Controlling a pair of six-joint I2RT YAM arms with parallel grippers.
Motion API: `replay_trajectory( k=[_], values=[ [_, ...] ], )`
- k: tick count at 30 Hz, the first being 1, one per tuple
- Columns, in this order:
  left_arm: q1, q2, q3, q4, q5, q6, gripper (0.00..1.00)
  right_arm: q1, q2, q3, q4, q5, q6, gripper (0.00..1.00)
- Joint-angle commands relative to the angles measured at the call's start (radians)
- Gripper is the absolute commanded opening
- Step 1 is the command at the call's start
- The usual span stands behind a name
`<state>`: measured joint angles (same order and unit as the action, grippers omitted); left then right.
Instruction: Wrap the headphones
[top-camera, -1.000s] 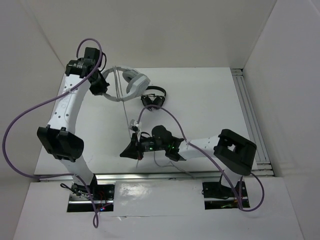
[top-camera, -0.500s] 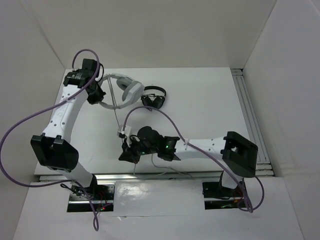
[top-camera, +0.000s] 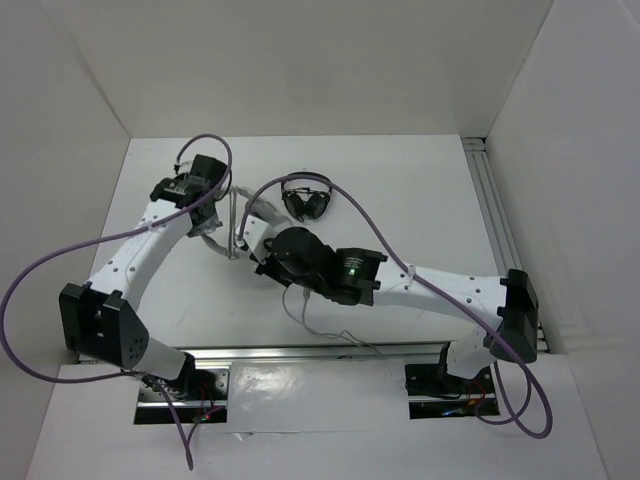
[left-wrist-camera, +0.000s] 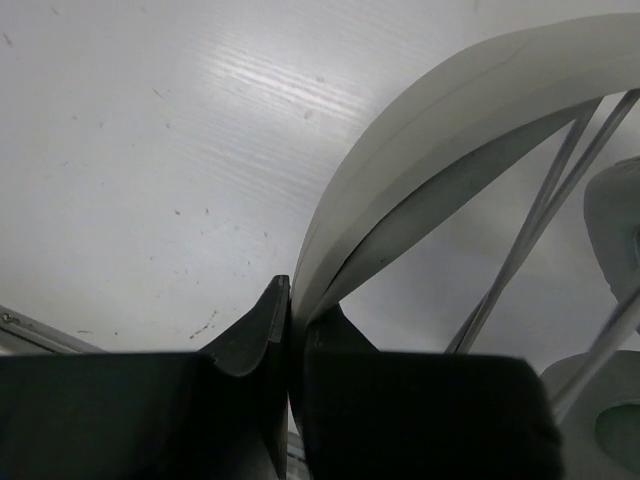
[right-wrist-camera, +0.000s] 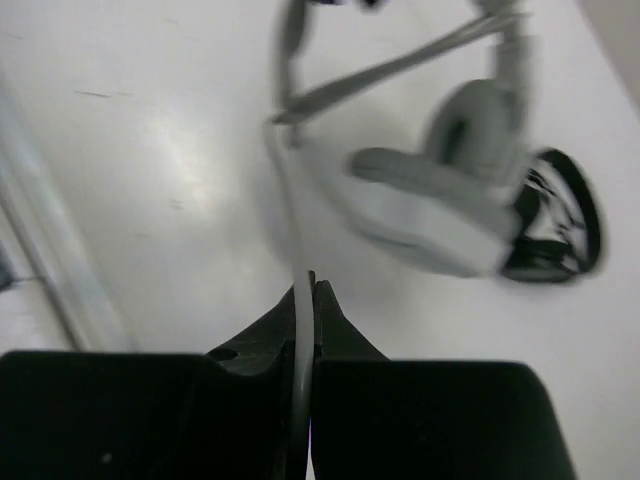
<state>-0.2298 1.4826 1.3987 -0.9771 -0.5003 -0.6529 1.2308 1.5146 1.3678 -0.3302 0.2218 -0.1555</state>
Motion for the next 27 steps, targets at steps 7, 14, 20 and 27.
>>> replay_trajectory(
  k=[7, 14, 20, 27],
  values=[
    [-0.175, -0.303, -0.28, 0.233, 0.072, 0.142, 0.0, -0.134, -0.1, -0.006, 0.143, 0.43, -0.21, 0.06],
    [-0.333, -0.43, -0.3, 0.175, 0.051, 0.18, 0.0, -0.284, -0.088, 0.007, 0.206, 0.335, -0.174, 0.15],
    [-0.408, -0.461, -0.265, 0.088, -0.001, 0.17, 0.0, -0.431, -0.079, 0.059, 0.197, 0.182, -0.139, 0.3],
    [-0.496, -0.479, -0.149, 0.02, -0.021, 0.144, 0.0, -0.468, -0.067, 0.002, 0.209, -0.016, -0.079, 0.17]
  ],
)
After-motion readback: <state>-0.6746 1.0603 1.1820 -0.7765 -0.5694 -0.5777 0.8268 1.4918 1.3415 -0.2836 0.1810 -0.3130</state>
